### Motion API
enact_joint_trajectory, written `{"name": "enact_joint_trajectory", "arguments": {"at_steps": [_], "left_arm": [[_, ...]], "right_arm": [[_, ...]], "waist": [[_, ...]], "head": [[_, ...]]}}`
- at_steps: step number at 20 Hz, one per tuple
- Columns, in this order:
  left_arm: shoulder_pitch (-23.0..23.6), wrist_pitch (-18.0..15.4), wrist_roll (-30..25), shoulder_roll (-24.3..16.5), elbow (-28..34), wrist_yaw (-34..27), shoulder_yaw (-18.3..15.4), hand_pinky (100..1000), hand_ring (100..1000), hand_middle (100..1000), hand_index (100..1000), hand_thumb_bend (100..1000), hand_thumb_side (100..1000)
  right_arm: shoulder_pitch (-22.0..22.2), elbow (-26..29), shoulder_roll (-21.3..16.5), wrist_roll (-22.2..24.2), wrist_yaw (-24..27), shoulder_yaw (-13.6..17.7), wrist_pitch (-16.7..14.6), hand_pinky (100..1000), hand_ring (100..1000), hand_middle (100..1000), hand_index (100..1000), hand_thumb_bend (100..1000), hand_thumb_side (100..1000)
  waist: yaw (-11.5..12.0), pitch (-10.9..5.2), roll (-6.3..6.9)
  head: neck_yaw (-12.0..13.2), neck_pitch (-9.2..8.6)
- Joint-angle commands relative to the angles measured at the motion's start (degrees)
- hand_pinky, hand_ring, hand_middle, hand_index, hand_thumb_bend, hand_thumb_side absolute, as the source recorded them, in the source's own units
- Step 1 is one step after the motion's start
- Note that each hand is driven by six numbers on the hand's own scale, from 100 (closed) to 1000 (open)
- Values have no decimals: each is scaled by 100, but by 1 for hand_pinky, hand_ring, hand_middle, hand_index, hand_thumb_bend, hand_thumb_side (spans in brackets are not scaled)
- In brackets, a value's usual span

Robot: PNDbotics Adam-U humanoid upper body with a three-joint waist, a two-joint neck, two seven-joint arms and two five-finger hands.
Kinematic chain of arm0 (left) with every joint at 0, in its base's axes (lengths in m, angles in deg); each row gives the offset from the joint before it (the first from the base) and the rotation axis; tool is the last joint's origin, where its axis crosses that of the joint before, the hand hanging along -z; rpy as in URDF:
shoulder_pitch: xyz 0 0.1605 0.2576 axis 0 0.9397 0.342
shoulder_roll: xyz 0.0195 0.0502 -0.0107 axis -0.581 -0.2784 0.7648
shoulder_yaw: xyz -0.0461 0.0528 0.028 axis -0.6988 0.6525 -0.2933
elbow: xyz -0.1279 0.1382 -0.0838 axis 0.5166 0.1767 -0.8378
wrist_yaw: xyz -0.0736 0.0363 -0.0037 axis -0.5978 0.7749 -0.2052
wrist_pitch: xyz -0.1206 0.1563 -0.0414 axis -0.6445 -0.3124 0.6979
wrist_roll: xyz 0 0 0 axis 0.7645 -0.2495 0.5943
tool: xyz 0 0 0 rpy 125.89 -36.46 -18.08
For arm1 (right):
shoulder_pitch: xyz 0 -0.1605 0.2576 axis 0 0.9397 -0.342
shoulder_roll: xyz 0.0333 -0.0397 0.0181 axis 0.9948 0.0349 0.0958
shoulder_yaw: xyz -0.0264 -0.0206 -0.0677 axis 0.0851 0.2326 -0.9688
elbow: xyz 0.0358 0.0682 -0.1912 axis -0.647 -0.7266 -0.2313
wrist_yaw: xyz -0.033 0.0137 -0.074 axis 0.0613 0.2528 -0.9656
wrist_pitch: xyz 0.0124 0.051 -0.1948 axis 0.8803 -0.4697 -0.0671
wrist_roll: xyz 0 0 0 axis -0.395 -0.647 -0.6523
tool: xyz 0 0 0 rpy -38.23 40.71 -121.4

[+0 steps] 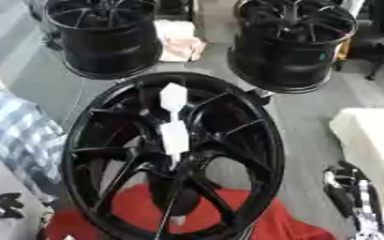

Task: Pull the pin out of the wheel hub.

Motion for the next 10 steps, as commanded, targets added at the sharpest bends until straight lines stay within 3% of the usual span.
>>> {"name": "enact_joint_trajectory", "arguments": {"at_steps": [1,5,10], "left_arm": [[2,6,-8,-185,69,-18,-17,771,584,605,795,119,673],[18,22,-16,-205,87,13,-11,770,583,604,794,120,672],[30,41,-42,-226,106,62,12,770,583,604,794,119,672]], "right_arm": [[-304,556,-750,102,-140,167,292,702,662,672,848,100,505],[-896,1182,-1722,698,-233,105,731,715,681,693,863,100,498],[-1817,1829,-2771,2074,545,-378,1015,730,727,742,887,100,523]], "waist": [[0,-92,-11],[44,-130,-51],[116,-177,-105]], "head": [[37,21],[54,63],[34,92]]}}
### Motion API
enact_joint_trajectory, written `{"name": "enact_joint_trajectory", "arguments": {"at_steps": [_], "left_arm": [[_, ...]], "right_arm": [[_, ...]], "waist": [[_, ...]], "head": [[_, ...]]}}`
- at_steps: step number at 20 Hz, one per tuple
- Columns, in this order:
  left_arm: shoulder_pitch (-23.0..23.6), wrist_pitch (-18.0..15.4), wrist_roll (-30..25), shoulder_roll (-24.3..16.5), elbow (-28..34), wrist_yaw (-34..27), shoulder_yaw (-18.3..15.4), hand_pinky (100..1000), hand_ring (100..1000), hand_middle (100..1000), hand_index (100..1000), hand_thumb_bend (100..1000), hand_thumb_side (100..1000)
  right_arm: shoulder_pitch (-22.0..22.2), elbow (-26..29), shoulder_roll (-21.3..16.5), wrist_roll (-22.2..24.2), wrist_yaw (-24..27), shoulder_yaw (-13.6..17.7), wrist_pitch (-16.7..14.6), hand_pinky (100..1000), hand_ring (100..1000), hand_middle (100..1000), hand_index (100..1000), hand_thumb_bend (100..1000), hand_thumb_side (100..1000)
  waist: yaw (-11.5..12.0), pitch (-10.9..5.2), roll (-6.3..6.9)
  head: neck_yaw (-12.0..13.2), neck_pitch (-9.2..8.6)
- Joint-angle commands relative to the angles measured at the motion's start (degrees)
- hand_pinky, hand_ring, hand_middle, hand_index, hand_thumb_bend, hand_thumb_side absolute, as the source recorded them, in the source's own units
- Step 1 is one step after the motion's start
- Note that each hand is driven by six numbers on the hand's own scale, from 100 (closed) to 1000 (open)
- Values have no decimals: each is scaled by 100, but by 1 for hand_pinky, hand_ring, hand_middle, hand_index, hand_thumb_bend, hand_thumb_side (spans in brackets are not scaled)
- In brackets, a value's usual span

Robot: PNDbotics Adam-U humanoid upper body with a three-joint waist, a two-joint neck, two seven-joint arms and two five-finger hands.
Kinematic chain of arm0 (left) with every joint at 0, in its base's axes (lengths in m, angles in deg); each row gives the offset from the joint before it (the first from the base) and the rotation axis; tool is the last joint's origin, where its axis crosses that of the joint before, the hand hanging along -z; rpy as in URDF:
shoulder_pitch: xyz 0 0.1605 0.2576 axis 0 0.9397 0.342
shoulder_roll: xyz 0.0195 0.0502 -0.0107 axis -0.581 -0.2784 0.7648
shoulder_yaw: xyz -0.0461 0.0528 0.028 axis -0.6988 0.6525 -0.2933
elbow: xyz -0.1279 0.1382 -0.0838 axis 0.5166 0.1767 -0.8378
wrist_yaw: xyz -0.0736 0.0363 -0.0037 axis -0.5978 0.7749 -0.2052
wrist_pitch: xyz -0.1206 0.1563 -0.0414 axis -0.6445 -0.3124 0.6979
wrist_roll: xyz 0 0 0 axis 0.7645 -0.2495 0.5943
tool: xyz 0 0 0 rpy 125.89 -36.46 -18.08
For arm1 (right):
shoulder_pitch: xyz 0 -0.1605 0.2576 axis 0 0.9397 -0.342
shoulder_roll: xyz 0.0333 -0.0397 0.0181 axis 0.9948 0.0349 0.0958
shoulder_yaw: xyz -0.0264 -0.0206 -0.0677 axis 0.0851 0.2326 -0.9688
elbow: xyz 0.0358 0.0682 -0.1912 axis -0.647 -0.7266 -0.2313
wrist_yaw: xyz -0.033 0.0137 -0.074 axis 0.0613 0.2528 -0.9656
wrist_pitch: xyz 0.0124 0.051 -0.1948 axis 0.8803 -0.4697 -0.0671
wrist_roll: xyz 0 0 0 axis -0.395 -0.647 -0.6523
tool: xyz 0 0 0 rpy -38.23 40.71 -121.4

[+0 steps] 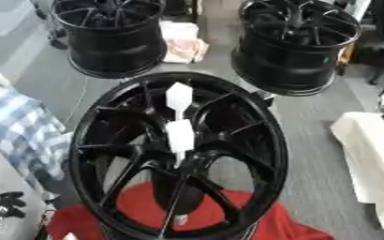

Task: Pull the pin out of the wheel hub.

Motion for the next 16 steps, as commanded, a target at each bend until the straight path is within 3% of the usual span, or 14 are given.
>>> {"name": "enact_joint_trajectory", "arguments": {"at_steps": [1,4,7,12,16], "left_arm": [[-21,21,-24,-223,111,36,15,770,583,604,794,119,672],[-19,47,-50,-228,133,58,29,770,583,604,794,119,673],[-11,71,-73,-232,151,76,40,770,583,604,794,118,673],[10,80,-95,-234,162,95,55,770,583,604,794,119,673],[6,68,-117,-225,163,102,76,770,583,604,794,118,673]], "right_arm": [[-562,420,-753,935,575,-327,174,735,738,754,894,100,530],[-1259,453,-941,1991,1008,-743,412,748,760,787,905,100,535],[-1940,263,-791,3010,1080,-1169,655,769,798,828,922,134,548],[-2863,-340,-80,4415,514,-1701,866,784,827,861,939,167,563],[-3327,-895,599,5090,-153,-1896,816,786,827,859,941,176,574]], "waist": [[38,-109,-10],[79,-142,-40],[94,-171,-62],[81,-198,-69],[99,-205,-55]], "head": [[-19,42],[-44,66],[-53,84],[-61,105],[-119,104]]}}
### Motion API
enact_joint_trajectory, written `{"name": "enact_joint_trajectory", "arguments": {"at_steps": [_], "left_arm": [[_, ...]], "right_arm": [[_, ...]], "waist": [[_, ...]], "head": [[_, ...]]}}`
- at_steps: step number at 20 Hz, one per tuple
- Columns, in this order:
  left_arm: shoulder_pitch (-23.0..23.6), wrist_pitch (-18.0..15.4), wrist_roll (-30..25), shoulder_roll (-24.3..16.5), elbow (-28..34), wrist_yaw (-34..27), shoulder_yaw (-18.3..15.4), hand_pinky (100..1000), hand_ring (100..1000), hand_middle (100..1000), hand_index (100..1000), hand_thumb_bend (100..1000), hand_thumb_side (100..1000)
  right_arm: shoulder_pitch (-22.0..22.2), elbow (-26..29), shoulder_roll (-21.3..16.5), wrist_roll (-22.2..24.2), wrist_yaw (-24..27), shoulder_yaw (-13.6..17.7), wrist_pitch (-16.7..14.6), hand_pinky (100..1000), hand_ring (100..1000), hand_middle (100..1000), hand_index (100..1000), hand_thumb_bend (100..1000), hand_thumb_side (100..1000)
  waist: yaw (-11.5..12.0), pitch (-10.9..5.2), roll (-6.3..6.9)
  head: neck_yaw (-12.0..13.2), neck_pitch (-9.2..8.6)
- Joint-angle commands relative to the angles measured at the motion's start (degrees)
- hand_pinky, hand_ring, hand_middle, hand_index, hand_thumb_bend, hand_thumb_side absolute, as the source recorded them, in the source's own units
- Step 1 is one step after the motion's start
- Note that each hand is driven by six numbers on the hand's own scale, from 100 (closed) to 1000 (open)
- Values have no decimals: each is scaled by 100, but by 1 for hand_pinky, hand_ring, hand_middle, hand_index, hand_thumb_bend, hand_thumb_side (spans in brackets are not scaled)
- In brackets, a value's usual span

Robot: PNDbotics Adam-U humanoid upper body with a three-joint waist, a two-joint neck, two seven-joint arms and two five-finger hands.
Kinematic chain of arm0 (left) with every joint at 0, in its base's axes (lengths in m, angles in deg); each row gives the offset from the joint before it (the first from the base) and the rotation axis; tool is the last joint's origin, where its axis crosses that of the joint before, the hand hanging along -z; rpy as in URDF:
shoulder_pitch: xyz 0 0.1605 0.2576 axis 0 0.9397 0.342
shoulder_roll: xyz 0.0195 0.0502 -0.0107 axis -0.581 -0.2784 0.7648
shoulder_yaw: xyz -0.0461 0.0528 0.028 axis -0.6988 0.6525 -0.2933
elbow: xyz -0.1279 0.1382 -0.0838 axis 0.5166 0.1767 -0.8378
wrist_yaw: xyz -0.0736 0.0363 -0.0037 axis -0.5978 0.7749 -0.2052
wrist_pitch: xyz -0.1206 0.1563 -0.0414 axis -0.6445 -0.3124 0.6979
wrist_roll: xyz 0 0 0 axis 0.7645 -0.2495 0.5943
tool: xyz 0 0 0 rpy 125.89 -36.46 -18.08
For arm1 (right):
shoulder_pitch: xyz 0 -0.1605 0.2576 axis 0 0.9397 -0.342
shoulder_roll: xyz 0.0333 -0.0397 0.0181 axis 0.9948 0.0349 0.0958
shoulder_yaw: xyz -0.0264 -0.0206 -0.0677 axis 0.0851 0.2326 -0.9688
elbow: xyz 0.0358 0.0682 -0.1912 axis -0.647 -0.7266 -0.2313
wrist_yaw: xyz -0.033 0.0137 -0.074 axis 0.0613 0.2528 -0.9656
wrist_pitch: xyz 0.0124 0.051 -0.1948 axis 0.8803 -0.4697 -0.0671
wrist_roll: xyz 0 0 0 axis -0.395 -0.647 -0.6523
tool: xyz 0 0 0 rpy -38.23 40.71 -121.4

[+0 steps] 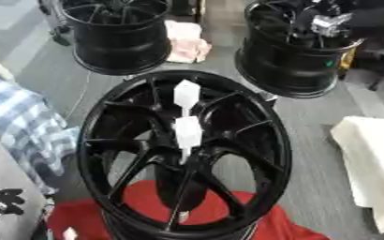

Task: Pull the pin out of the wheel hub.

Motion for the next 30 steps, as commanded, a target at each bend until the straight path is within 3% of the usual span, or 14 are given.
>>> {"name": "enact_joint_trajectory", "arguments": {"at_steps": [1,5,13,27,30], "left_arm": [[-40,-16,-39,-171,121,23,29,770,582,604,794,117,673],[-67,-10,-79,-145,128,24,58,770,583,604,794,117,674],[-121,7,-163,-94,153,24,112,770,583,604,795,117,675],[-194,97,-266,-30,223,0,148,770,583,604,795,118,676],[-203,110,-282,-22,237,0,152,771,583,604,795,118,677]], "right_arm": [[-319,-432,418,476,-548,-72,-59,786,828,861,945,180,579],[-526,-1026,974,740,-1208,-51,-233,786,835,874,954,190,586],[-733,-1956,1785,820,-2269,51,-480,776,830,878,961,209,598],[-727,-2417,2362,1114,-3361,63,-734,789,846,898,974,283,623],[-726,-2444,2417,1183,-3482,58,-781,786,842,896,972,256,627]], "waist": [[16,-109,46],[58,-108,67],[161,-100,100],[265,-106,109],[278,-109,107]], "head": [[-55,6],[-125,-2],[-284,-8],[-397,-14],[-402,-9]]}}
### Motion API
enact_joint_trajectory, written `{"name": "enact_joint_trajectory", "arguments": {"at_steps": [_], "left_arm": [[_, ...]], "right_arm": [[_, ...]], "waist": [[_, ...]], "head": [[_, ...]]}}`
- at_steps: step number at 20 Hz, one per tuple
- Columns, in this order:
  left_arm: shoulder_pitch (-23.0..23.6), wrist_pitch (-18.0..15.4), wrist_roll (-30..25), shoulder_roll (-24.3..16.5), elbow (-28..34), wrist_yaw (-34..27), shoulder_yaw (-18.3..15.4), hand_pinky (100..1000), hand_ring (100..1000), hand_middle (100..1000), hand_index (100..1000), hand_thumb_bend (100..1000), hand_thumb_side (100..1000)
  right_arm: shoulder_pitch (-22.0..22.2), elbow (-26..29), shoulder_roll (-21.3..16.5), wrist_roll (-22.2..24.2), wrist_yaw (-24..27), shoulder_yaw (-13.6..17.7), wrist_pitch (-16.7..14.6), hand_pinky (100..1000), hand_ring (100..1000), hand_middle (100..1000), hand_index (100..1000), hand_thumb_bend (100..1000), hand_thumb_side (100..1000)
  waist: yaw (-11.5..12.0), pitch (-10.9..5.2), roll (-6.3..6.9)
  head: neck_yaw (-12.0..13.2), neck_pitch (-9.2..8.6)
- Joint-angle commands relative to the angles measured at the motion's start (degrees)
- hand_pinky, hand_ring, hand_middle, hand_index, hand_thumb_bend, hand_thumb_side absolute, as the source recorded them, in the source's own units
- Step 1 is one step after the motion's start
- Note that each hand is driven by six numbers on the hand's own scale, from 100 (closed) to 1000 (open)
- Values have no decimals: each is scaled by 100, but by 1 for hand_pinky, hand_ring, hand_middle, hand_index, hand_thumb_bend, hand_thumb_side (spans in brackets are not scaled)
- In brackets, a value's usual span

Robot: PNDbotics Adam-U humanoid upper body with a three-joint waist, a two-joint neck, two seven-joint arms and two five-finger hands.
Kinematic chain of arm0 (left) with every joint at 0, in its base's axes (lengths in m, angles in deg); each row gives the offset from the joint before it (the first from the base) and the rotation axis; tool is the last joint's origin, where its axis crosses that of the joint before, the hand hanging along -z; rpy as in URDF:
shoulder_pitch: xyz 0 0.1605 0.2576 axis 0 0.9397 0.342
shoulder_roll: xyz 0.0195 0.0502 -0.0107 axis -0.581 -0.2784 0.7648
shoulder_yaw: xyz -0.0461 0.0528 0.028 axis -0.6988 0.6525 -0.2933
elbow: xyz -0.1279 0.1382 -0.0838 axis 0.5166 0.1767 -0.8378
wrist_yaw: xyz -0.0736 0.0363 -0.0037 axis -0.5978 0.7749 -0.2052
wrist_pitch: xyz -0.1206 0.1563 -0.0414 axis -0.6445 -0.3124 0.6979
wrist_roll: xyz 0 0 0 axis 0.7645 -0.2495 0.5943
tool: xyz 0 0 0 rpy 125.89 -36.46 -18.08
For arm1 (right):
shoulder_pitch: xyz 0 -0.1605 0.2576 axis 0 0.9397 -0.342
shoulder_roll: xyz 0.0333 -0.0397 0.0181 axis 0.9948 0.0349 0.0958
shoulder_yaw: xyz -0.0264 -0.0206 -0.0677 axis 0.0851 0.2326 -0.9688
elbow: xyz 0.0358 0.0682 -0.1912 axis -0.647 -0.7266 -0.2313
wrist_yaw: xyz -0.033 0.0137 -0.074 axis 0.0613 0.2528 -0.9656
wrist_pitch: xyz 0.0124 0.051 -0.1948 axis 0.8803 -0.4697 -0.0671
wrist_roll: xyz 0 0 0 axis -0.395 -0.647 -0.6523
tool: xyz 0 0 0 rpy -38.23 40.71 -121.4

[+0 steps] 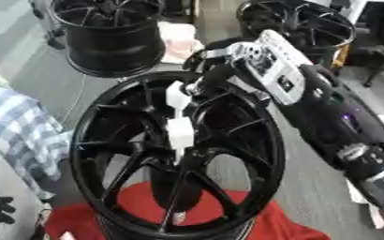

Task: Pull the pin out of the wheel hub.

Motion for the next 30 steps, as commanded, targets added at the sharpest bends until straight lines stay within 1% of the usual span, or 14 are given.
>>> {"name": "enact_joint_trajectory", "arguments": {"at_steps": [1,9,19,23,24,25,30], "left_arm": [[-63,-31,-72,-79,138,-12,22,771,583,604,795,118,677],[-90,15,-108,-58,170,-18,30,770,582,604,795,120,676],[-134,47,-149,-35,212,-15,43,770,582,604,795,120,677],[-157,62,-163,-24,228,-12,46,770,582,604,795,120,678],[-161,65,-167,-22,233,-11,47,770,582,604,795,120,678],[-166,67,-171,-20,236,-9,48,770,582,604,795,119,678],[-183,79,-192,-9,248,5,54,771,583,604,795,121,679]], "right_arm": [[-137,24,4,88,-152,48,-54,785,841,896,972,256,629],[-126,35,112,323,-405,-5,-121,774,827,866,965,257,629],[-73,-62,266,354,-807,-2,-207,736,780,757,942,250,606],[-46,-72,295,257,-892,6,-230,710,747,678,908,230,574],[-38,-73,303,213,-900,7,-236,699,731,646,895,219,559],[-30,-72,310,161,-904,7,-241,696,724,635,889,214,553],[-21,8,301,-253,-946,1,-267,654,645,540,803,147,459]], "waist": [[11,-106,40],[46,-118,37],[94,-100,30],[115,-90,29],[120,-88,28],[124,-85,28],[139,-83,24]], "head": [[-23,-9],[-45,-19],[-74,-23],[-83,-32],[-86,-34],[-89,-35],[-106,-46]]}}
